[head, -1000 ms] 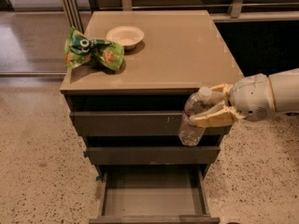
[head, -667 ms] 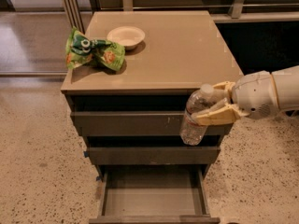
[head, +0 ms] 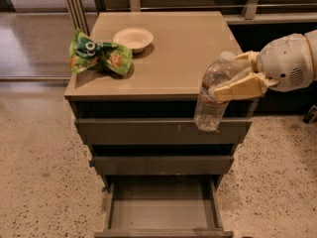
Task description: Pick water bottle from bottom drawer and place on counter
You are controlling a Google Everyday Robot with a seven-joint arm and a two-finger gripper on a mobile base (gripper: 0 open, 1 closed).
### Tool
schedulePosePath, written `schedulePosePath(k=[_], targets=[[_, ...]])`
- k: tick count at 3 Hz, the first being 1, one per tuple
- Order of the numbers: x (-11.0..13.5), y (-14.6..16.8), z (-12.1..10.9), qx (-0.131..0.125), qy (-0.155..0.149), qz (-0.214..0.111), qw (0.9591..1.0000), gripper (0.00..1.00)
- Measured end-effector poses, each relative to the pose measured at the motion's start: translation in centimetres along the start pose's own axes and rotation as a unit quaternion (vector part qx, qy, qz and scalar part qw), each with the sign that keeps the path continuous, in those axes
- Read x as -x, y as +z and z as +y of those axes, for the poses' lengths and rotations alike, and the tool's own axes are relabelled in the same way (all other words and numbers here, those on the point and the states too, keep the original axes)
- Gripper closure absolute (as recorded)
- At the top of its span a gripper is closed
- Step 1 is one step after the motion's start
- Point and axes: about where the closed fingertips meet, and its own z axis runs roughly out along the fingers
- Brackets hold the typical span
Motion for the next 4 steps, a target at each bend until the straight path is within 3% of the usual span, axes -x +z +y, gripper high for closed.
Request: schedulePosePath(k=[1, 2, 3, 4], targets=[[0.1, 0.0, -0.2, -0.009, 0.006, 0.009, 0.9999, 1.00], [0.1, -0.4, -2.6, -0.054, 0.019, 0.025, 0.9980, 1.00], [0.1, -1.3, -6.7, -0.108, 0.034, 0.038, 0.9929, 1.00], [0.3, -1.8, -10.9, -0.144, 0.037, 0.039, 0.9882, 1.00]])
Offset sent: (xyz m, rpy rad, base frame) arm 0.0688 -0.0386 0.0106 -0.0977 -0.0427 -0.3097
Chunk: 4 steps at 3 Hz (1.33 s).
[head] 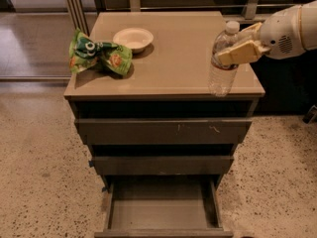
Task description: Pick water bottle from bottom drawer and place on counter
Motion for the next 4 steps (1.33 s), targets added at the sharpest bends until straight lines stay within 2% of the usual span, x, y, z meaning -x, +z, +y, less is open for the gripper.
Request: schedulePosePath(k=[1, 2, 4], targets=[[-0.1, 1.2, -3.5, -0.022, 0.007, -0.013, 0.9997, 1.00], [-0.8, 2.6, -6.4, -0.031, 0.026, -0.027, 0.9988, 1.00], [-1.7, 4.7, -9.5, -0.035, 0.092, -0.040, 0.9943, 1.00]])
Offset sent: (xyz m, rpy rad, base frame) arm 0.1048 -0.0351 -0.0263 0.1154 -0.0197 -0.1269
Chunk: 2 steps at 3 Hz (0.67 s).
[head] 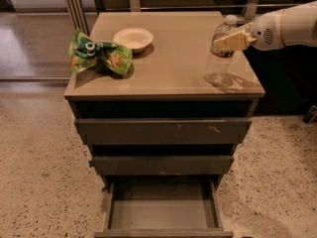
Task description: Pick water bottle from bottom drawer and place on counter
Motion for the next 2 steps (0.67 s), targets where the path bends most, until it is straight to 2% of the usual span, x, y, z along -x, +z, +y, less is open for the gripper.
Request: schedulePosePath(k=[1, 2], targets=[[-0.01, 0.04, -0.05, 0.000, 0.002, 0.000, 1.0000, 0.82], [-0.01, 0.04, -0.05, 0.000, 0.002, 0.000, 1.0000, 0.59]])
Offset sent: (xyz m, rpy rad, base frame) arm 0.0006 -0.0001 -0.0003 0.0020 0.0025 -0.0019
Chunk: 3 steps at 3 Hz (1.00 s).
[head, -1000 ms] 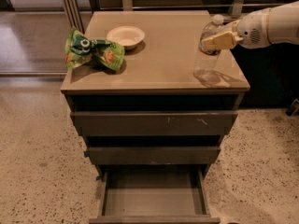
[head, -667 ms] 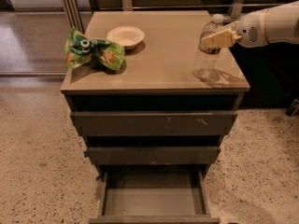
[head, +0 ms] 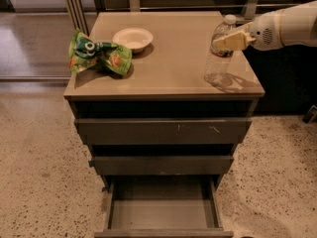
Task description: Pick water bottle from bottom drawer and place on counter
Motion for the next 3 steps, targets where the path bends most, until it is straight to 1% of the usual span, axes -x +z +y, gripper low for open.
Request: schedulePosePath(k=[1, 2, 3], targets=[[0.00, 0.00, 0.00, 0.000, 0.000, 0.000, 1.0000, 0.28], [0.00, 0.01, 0.00, 0.000, 0.000, 0.000, 1.0000, 0.05], [0.00, 0.01, 0.00, 0.000, 0.000, 0.000, 1.0000, 0.00]])
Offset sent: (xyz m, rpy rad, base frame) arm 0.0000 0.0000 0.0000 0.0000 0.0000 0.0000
